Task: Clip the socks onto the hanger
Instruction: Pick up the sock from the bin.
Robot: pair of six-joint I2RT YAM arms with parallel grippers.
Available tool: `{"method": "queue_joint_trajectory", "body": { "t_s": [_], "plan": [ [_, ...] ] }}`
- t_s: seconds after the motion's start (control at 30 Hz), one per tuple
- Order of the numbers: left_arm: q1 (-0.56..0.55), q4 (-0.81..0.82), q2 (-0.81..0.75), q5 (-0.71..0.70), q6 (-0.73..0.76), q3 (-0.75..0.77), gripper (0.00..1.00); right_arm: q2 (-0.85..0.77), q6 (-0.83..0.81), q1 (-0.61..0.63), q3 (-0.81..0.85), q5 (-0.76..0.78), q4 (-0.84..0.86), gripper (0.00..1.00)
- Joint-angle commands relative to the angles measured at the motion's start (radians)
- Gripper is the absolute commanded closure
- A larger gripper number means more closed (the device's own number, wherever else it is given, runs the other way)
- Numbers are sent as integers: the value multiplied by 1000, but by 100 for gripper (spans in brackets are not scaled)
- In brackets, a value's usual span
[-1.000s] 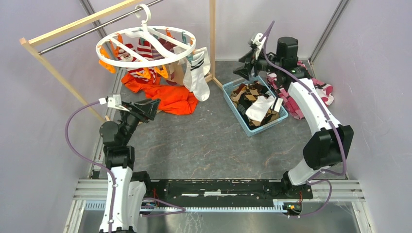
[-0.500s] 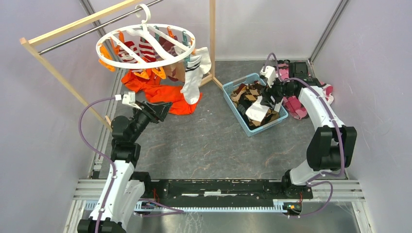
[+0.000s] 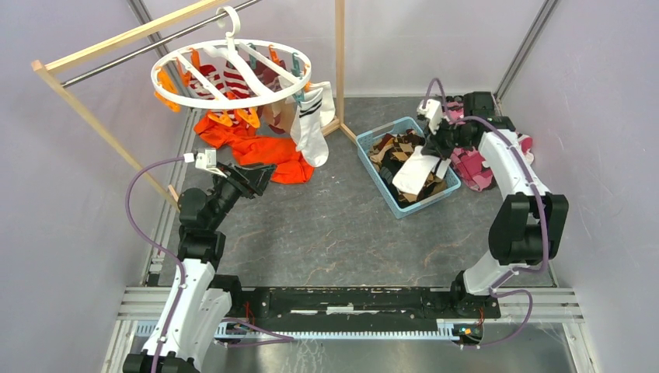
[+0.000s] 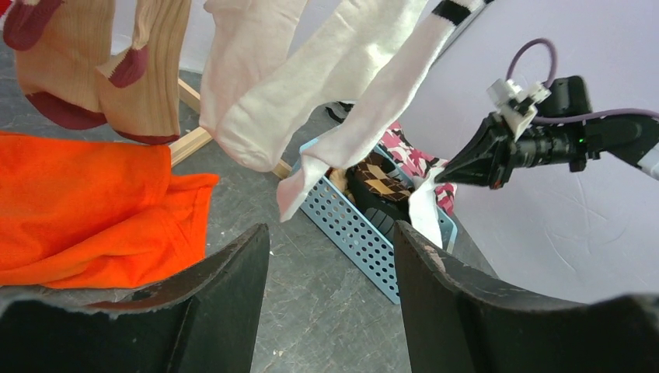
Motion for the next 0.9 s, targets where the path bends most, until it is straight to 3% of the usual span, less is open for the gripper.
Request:
{"method": "queue_joint_trajectory", "body": {
  "t_s": [0.0,0.23,0.47,0.7,0.87],
  "plan": [
    [-8,31,-13,4,-26,0,34,-92,37,-40,151,-65,9,100],
    [-17,34,-39,59,-32,-8,31,-199,127,-61,230,-189,73,100],
    [-109,87,-70,138,-83,-23,24,-285,248,-41,98,-536,280,100],
    [-335,158,-64,6,-121,-80,16,-303,349,170,11,-505,310,100],
    [-600,186,-25,-163,101,-82,8,-349,573,296,-132,-501,474,100]
  ]
}}
